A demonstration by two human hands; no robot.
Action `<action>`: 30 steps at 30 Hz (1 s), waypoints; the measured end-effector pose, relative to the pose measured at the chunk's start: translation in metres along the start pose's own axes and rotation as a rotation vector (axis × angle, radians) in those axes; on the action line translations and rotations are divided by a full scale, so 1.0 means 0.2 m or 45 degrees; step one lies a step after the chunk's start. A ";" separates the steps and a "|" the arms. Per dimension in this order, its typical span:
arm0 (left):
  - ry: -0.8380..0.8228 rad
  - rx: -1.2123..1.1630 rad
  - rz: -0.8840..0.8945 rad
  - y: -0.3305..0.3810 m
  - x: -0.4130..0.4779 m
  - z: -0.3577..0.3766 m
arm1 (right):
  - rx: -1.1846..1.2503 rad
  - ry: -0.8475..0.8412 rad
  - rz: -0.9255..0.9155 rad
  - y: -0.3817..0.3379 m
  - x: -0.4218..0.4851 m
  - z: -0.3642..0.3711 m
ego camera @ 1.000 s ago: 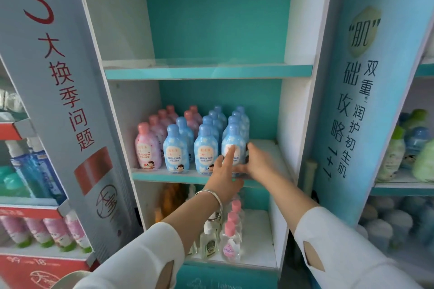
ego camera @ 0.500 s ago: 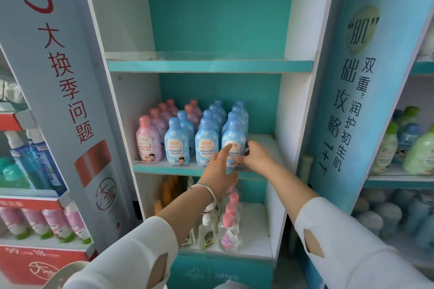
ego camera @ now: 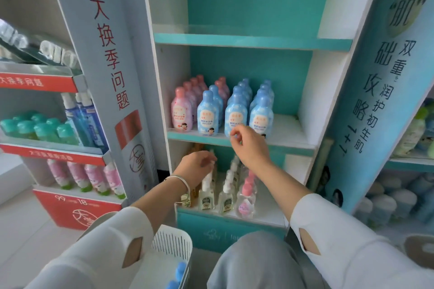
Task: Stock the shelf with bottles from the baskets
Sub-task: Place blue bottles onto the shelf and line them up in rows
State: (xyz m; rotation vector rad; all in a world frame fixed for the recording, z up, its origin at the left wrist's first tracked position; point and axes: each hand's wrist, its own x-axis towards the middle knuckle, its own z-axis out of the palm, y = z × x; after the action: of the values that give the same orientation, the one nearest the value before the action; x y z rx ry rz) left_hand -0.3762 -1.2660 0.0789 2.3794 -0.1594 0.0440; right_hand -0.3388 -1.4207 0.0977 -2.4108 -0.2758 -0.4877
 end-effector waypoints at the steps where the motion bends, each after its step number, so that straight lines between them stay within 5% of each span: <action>1: -0.010 0.013 -0.034 -0.05 -0.03 -0.02 | 0.009 -0.166 -0.015 -0.02 -0.02 0.04; 5: -0.003 0.071 -0.154 -0.34 -0.16 -0.09 | 0.010 -0.781 -0.040 -0.12 -0.11 0.31; 14: -0.112 0.234 -0.498 -1.03 -0.40 -0.02 | -0.359 -1.430 -0.260 -0.21 -0.26 0.91; 22: -0.392 0.357 -0.472 -1.30 -0.33 0.24 | -0.661 -1.651 -0.449 -0.16 -0.34 1.27; 30: -0.824 0.480 -0.577 -1.58 -0.35 0.50 | -0.719 -1.771 -0.377 0.00 -0.39 1.50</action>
State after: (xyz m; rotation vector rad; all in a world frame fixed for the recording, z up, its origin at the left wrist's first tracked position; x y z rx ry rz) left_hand -0.4070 -1.1008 -0.2151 2.6613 0.0998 -0.9907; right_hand -0.3264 -1.2336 -0.1501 -2.8384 -1.1934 1.2490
